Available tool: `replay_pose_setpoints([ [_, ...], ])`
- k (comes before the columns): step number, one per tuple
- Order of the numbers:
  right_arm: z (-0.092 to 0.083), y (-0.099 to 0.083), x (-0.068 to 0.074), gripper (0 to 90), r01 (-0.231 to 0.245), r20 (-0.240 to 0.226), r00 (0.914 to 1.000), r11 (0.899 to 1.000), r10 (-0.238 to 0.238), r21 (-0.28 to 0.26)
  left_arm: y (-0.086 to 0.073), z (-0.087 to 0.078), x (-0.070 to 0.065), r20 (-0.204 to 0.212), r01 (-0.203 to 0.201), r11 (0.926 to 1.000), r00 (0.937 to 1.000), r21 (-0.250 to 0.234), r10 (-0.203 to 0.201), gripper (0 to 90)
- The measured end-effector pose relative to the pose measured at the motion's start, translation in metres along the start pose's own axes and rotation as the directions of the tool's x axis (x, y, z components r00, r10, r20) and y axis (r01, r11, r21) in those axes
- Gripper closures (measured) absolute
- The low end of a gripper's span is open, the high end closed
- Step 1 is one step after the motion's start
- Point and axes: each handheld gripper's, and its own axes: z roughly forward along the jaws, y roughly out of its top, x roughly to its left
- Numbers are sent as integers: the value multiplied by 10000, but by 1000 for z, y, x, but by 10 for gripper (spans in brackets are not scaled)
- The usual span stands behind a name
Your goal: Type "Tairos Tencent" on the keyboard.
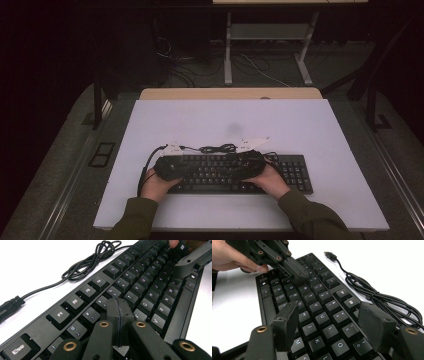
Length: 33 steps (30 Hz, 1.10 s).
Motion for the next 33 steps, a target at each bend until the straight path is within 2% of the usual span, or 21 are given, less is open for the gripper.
replay_pose_setpoints([
  [17, -2, 1, 0, 336, 18, 10, 10000, 9999, -18, -132, 0, -5, -1, -102, -83, 9999, 9999, -149, 82, 888],
  [27, -1, 1, 3, 441, 72, -168, 9998, 10000, -74, -69, -2, -10, 0, -252, 90, 9994, 9996, -321, -98, 786],
  [33, -1, 2, 5, 557, 10, -420, 9991, 10000, -12, -44, -3, -12, -2, -308, 159, 9990, 9994, -409, -171, 700],
])
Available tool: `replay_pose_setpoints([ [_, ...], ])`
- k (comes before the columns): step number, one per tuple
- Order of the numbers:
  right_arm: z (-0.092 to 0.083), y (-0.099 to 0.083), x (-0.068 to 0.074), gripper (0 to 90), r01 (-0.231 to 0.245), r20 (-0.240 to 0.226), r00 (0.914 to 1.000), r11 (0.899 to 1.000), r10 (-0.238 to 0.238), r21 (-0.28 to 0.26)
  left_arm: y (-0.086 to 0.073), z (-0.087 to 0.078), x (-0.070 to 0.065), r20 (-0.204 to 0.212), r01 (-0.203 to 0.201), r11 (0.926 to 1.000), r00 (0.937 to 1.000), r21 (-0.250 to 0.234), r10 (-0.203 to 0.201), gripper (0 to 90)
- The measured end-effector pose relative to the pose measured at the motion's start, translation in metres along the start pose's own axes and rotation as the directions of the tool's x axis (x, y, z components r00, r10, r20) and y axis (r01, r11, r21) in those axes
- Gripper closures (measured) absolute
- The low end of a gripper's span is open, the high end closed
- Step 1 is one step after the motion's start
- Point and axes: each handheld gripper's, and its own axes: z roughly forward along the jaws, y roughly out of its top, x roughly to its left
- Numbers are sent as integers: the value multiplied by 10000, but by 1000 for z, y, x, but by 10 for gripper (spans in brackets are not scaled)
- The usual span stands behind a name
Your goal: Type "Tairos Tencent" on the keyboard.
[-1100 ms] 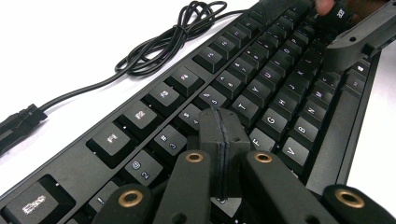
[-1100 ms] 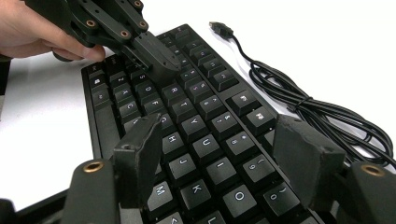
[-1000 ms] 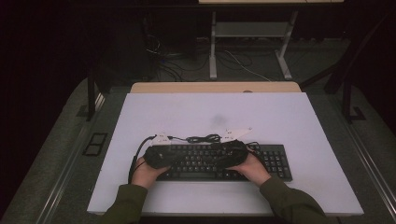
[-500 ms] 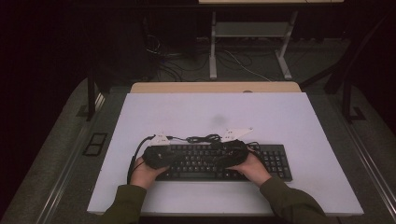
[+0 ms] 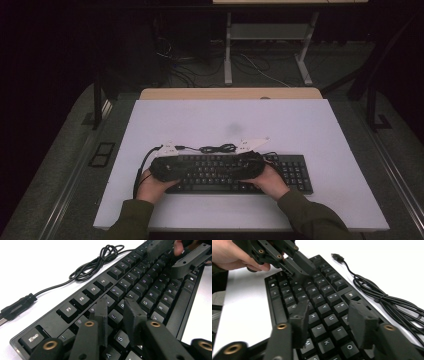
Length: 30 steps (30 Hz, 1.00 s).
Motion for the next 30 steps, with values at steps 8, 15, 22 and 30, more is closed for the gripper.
replay_pose_setpoints([
  [8, 3, 1, 8, 796, 141, -466, 9988, 9996, -129, 253, -2, -2, 0, 17, 111, 9999, 9999, -100, -111, 573],
  [15, 10, 1, 15, 892, 345, -731, 9969, 9972, -296, 663, -1, -2, -1, -18, 208, 9995, 9998, -233, -208, 457],
  [22, 15, -1, 17, 893, 393, -722, 9969, 9946, -324, 961, -1, -2, -1, -14, 215, 9994, 9998, -286, -216, 392],
  [30, 19, -3, 19, 893, 450, -757, 9965, 9914, -358, 1230, -1, -1, -2, -56, 234, 9992, 9997, -314, -236, 342],
])
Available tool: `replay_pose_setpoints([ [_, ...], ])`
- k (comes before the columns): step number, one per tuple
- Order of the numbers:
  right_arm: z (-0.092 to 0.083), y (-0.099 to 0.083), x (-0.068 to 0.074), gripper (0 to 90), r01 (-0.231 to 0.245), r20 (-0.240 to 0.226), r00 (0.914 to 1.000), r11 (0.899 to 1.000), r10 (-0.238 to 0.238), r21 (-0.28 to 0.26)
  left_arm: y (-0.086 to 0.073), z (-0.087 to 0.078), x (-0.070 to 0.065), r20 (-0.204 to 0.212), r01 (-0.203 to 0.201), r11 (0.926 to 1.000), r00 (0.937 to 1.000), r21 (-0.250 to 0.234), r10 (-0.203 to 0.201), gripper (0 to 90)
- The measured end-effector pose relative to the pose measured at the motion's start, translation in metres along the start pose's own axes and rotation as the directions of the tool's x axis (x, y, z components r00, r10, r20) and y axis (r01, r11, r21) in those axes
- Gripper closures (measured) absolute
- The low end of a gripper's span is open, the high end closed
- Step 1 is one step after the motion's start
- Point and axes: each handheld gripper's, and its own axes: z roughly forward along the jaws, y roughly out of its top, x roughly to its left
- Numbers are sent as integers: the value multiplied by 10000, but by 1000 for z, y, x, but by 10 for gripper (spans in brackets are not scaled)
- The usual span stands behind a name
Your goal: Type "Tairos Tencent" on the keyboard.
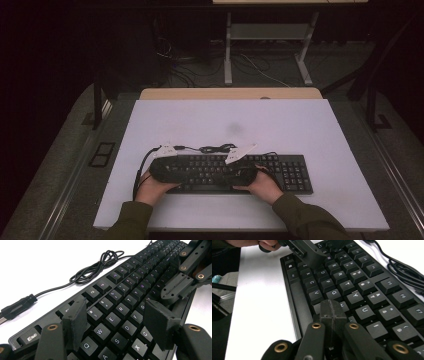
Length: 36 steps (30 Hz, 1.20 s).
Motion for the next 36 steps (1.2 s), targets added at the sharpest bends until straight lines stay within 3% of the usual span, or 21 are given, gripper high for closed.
replay_pose_setpoints([
  [15, 0, 0, -1, 890, -57, 8, 10000, 10000, 57, 65, 3, 4, -2, -120, -157, 9999, 9998, 43, 157, 330],
  [19, -3, 1, -2, 842, -180, 1, 9998, 9997, 180, -171, 5, 5, -3, -163, -177, 9998, 9997, -30, 177, 357],
  [28, -13, 1, -8, 645, -510, 36, 9987, 9964, 514, -678, 10, 8, -6, -27, -279, 9995, 9996, -160, 278, 489],
  [36, -23, -1, -13, 486, -592, 198, 9979, 9925, 616, -1068, 16, 19, -12, 180, -475, 9989, 9987, -8, 475, 705],
])
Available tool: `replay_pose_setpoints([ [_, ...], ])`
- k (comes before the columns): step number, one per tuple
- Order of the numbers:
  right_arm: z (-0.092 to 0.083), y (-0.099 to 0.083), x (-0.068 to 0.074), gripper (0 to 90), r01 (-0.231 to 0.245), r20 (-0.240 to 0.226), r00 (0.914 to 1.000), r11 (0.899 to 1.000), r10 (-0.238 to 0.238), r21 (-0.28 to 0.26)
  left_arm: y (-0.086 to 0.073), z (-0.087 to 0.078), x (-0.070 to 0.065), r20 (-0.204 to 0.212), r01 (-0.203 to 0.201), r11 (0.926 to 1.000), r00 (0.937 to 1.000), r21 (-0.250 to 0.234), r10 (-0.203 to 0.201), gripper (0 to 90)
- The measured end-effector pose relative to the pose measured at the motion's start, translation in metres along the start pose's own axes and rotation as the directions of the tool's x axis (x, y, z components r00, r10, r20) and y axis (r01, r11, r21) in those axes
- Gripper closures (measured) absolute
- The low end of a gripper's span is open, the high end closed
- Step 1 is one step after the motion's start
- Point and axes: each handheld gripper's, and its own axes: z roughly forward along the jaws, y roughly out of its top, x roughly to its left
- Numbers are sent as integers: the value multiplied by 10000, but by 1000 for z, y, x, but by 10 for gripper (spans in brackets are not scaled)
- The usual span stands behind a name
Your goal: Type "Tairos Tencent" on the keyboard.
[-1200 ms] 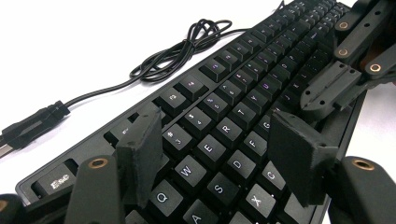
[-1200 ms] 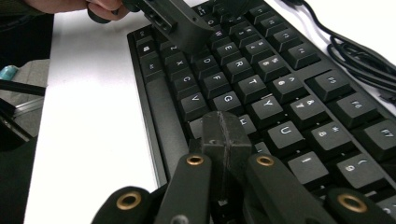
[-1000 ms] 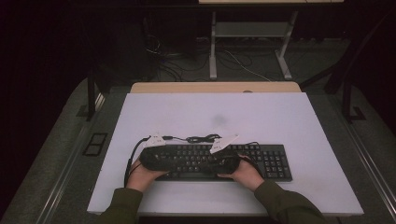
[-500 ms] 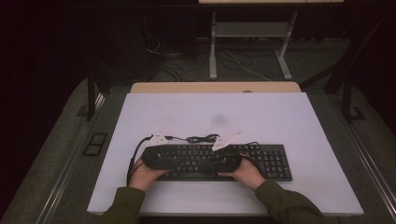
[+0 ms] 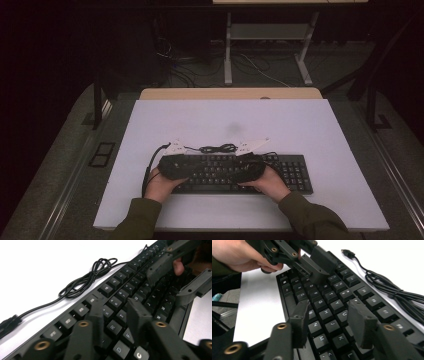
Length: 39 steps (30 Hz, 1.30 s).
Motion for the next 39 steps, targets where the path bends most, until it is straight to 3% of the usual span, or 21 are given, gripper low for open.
replay_pose_setpoints([
  [9, -9, -1, -6, 346, -15, 292, 9996, 9995, 25, -329, 3, 12, -5, 207, -174, 9990, 9996, 410, 166, 888],
  [15, -14, 0, -9, 319, -94, 441, 9990, 9983, 119, -569, 4, 18, -7, 151, -213, 9979, 9997, 612, 205, 889],
  [29, -15, 0, -10, 324, -90, 412, 9991, 9984, 113, -550, 3, 21, -8, 195, -272, 9964, 9995, 801, 257, 889],
  [39, -15, 0, -10, 325, -118, 412, 9990, 9981, 143, -604, 4, 19, -8, 272, -195, 9974, 9995, 688, 177, 888],
])
